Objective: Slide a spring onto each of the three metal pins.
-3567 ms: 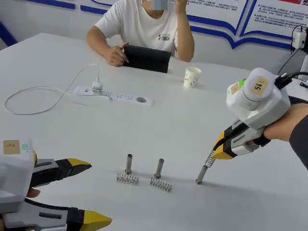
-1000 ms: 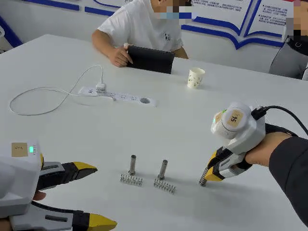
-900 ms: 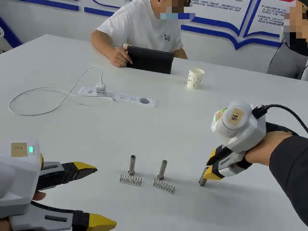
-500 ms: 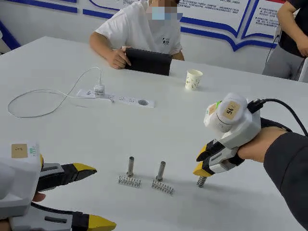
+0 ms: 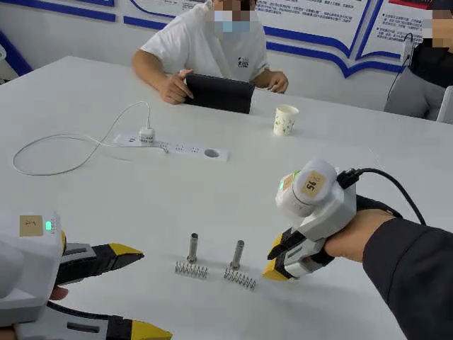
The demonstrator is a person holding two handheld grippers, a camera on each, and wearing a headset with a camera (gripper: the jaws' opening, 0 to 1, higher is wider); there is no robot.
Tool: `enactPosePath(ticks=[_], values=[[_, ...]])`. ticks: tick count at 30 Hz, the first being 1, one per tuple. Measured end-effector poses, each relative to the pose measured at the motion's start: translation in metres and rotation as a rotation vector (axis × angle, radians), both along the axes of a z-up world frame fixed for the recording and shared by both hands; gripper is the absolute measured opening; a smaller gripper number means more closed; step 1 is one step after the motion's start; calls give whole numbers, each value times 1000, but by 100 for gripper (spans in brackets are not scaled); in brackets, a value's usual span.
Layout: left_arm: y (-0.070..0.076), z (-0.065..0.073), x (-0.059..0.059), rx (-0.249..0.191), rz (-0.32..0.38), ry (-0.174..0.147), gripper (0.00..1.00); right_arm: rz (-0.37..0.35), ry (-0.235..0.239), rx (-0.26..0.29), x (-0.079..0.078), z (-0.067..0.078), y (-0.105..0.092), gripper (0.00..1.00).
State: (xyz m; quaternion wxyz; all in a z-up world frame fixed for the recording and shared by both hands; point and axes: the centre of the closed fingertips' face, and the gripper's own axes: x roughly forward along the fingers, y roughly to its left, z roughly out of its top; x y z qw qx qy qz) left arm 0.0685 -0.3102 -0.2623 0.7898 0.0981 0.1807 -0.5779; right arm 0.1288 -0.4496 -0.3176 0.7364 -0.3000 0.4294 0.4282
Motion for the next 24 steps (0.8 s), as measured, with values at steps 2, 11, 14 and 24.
enactPosePath(ticks=[2, 11, 14, 24], values=[[0, 0, 0, 1, -1, 1, 71, -1, 8, 4, -1, -5, 3, 18], [0, -2, -1, 5, -1, 6, 71, -14, 39, 12, -2, -22, 9, 17], [-1, -2, -2, 6, -2, 7, 70, -14, 46, 6, -3, -26, 9, 17], [0, -3, -2, 6, 2, 10, 70, -25, 61, 8, -2, -32, 10, 15]])
